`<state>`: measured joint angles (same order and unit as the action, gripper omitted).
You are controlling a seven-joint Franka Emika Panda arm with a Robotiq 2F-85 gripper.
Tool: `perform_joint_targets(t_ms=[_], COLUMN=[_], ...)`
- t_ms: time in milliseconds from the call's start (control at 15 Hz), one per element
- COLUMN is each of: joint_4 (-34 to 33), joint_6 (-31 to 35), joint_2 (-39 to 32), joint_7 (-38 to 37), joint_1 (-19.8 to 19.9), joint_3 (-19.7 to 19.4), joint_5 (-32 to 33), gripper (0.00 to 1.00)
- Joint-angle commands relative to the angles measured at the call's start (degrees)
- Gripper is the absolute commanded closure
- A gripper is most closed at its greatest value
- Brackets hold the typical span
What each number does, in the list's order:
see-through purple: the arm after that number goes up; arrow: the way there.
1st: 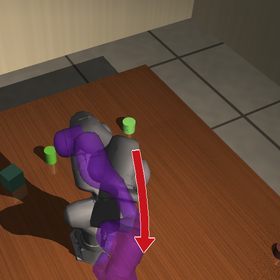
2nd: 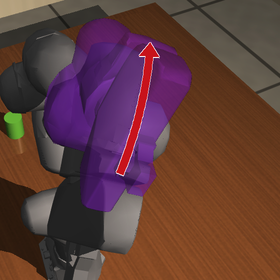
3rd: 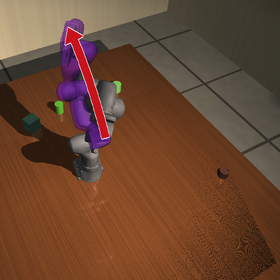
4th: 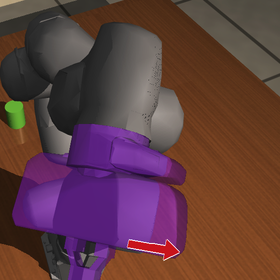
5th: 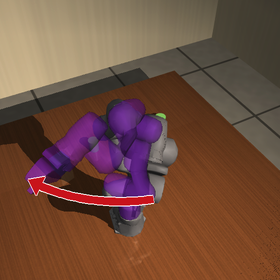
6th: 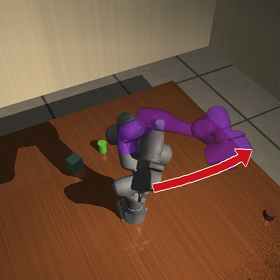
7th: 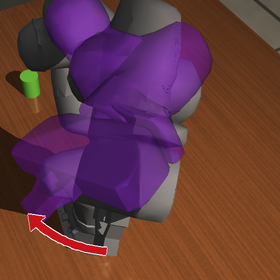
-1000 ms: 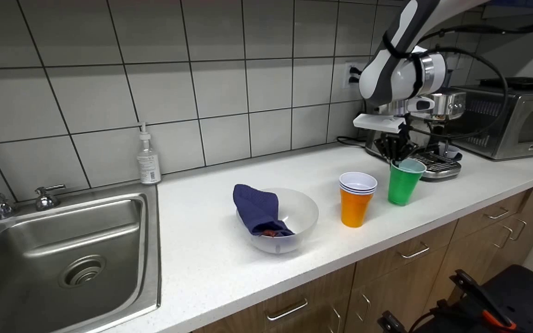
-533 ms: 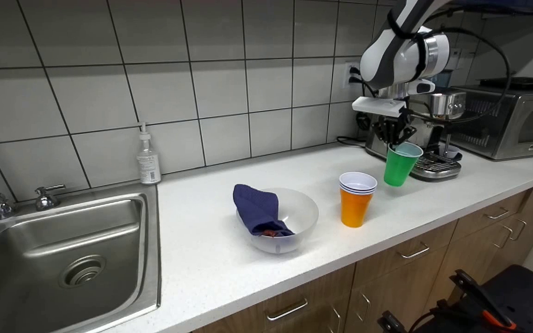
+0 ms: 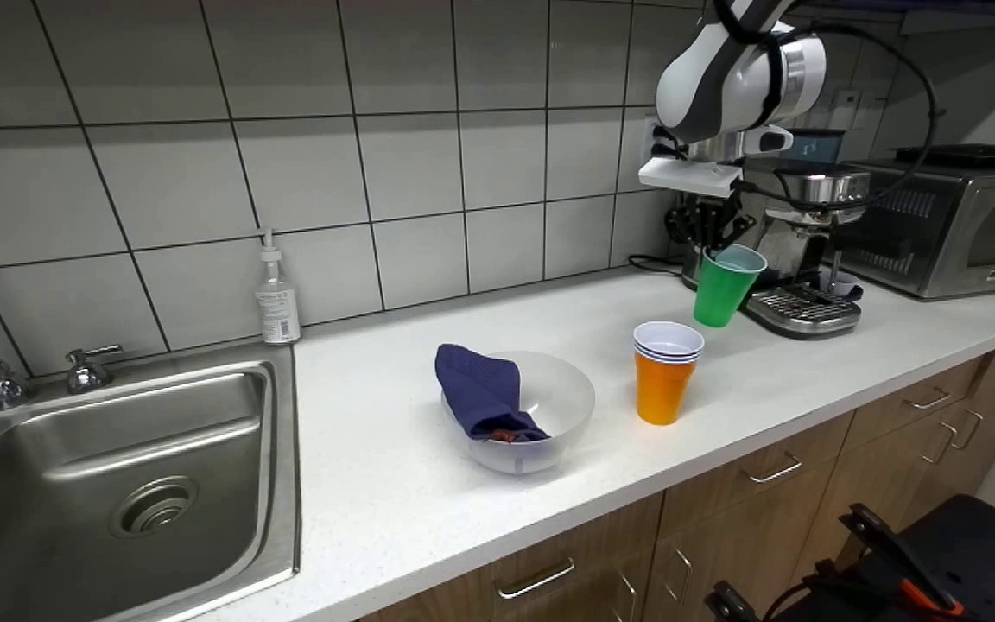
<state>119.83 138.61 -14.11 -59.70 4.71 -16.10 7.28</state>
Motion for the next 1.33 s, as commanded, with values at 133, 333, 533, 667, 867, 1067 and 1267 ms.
perform_joint_targets(t_ms=[133, 333, 533, 667, 867, 1067, 1267], joint_4=[0.3, 0.5, 0.7, 0.9, 1.3, 1.8, 2.4], joint_6=[-0.7, -0.9, -1.5, -1.8, -2.4, -2.9, -3.7], joint_2=[2.7, 3.6, 5.1, 5.8, 7.2, 8.4, 9.6], joint_7=[1.3, 0.5, 0.2, 0.2, 0.0, -0.4, -0.4], joint_1=[-0.6, -1.1, -1.5, -1.7, -1.9, -2.0, -2.1], joint_3=[1.8, 2.2, 2.8, 3.2, 3.8, 4.4, 5.1], joint_5=[1.1, 1.6, 2.0, 2.2, 2.6, 3.3, 3.8], gripper=[0.99, 0.99, 0.99, 0.99, 0.99, 0.99, 0.99])
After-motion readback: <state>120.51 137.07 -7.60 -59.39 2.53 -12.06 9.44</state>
